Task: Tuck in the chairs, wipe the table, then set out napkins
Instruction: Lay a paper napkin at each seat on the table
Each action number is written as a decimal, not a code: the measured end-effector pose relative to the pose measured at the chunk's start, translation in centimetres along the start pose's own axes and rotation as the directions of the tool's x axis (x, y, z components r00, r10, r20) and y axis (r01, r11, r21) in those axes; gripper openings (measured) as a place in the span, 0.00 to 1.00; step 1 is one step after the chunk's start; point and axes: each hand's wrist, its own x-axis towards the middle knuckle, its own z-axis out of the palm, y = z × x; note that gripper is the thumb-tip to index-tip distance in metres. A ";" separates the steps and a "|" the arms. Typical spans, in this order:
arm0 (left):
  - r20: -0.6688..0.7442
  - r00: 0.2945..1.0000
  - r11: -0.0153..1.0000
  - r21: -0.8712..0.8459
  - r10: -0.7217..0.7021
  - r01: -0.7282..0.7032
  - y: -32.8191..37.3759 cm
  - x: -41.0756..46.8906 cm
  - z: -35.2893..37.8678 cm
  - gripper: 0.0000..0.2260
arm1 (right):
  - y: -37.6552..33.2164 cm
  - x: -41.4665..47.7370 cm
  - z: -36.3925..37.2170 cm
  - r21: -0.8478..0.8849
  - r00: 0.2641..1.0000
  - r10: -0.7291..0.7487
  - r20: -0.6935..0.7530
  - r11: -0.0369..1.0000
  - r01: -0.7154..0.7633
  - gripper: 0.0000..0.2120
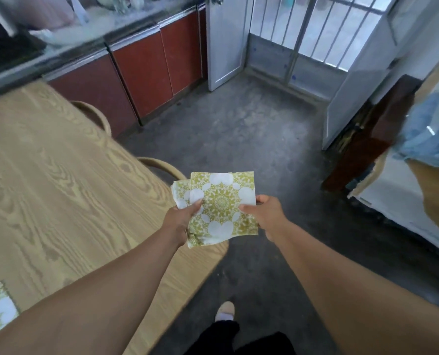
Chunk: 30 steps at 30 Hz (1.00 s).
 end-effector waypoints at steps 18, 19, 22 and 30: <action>-0.382 0.924 0.906 -0.403 -0.037 -0.130 10.0 10.2 8.3 0.15 | -17.4 22.4 2.1 -0.402 0.895 -0.004 0.446 0.892 0.205 0.27; -0.411 0.911 0.891 -0.428 -0.044 -0.150 10.4 10.3 8.5 0.16 | -18.1 23.3 2.6 -0.416 0.878 0.002 0.478 0.881 0.225 0.28; -0.487 0.870 0.856 -0.480 -0.077 -0.193 11.0 10.4 8.0 0.19 | -19.6 24.9 5.0 -0.453 0.842 0.018 0.539 0.849 0.271 0.27; -0.603 0.788 0.751 -0.578 -0.128 -0.320 11.3 11.3 3.7 0.15 | -20.8 25.9 14.7 -0.532 0.715 0.123 0.688 0.755 0.383 0.14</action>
